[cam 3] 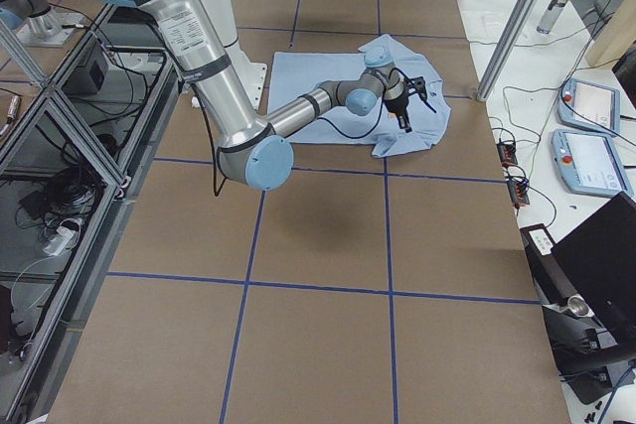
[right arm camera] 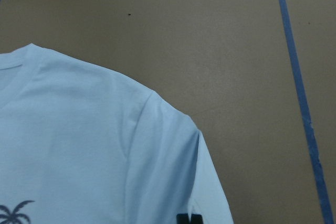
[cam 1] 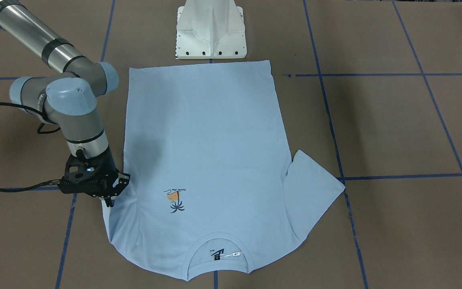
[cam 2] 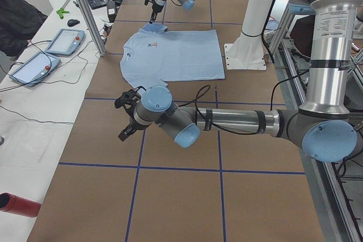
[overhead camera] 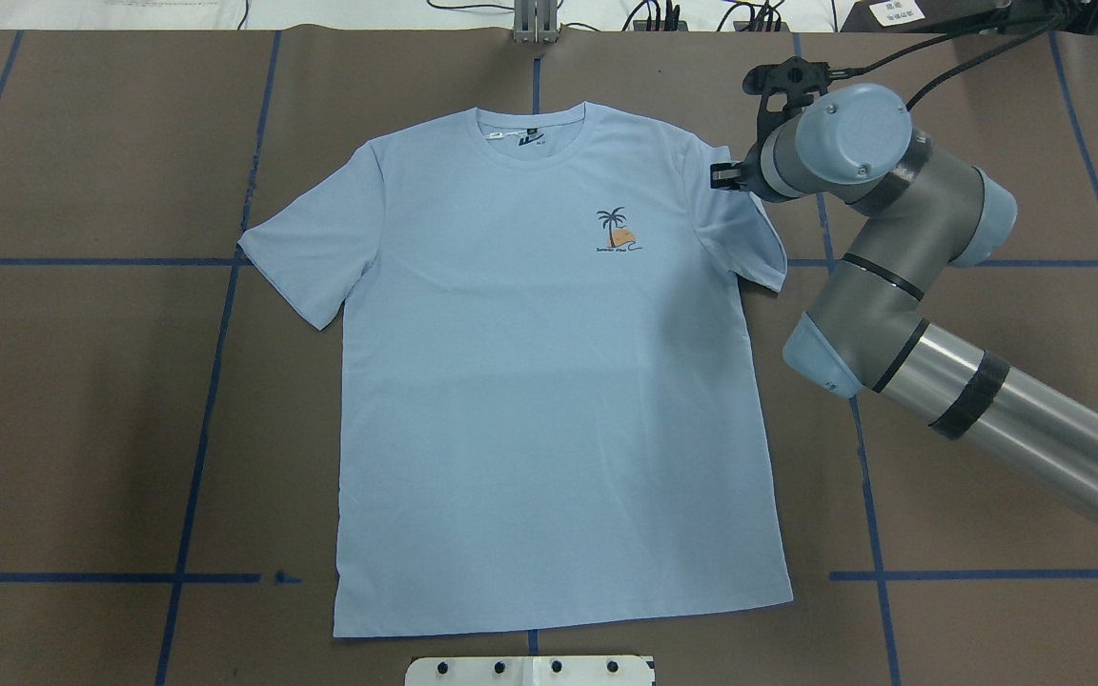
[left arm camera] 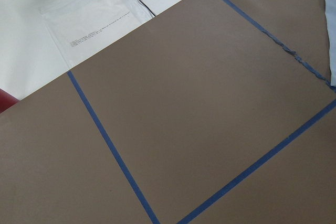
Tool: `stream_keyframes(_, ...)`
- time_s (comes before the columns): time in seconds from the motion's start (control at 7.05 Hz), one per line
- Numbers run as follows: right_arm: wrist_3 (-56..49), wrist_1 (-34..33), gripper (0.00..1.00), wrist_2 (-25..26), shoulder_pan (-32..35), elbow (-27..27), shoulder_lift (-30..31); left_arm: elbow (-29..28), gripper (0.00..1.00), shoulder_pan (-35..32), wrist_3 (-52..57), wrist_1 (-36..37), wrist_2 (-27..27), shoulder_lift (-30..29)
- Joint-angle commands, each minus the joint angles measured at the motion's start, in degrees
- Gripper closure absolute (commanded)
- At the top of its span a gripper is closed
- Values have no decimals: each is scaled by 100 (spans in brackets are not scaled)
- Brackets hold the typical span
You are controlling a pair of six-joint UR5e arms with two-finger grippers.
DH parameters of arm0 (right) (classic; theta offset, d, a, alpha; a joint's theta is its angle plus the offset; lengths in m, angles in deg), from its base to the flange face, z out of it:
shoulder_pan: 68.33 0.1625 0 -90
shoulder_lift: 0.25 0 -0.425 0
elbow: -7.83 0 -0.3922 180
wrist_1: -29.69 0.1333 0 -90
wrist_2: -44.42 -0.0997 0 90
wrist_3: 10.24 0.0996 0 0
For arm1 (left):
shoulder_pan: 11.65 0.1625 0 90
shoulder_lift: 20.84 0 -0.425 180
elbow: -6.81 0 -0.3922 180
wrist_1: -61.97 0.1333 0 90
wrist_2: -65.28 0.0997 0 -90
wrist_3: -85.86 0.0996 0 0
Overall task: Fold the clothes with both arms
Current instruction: 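Fold the sleeve inward onto the shirt body with the right gripper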
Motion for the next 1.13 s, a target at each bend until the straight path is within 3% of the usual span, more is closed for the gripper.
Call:
stream_keyframes(0.0,395,-647,100,552,-450,-29,-471,-18,0,4,0,-1,0,-9)
stream_keyframes(0.57,966,-606,100,887,-583,1182,-1377,-27,0,4,0,-1,0,-9)
stream_keyframes(0.85,1283,-614,100,906,-627,1264,-1484,-27,0,4,0,-1,0,-9)
stream_keyframes(0.99,1197,-623,11,932,-706,1264,-1484,-44,0,4,0,-1,0,-9)
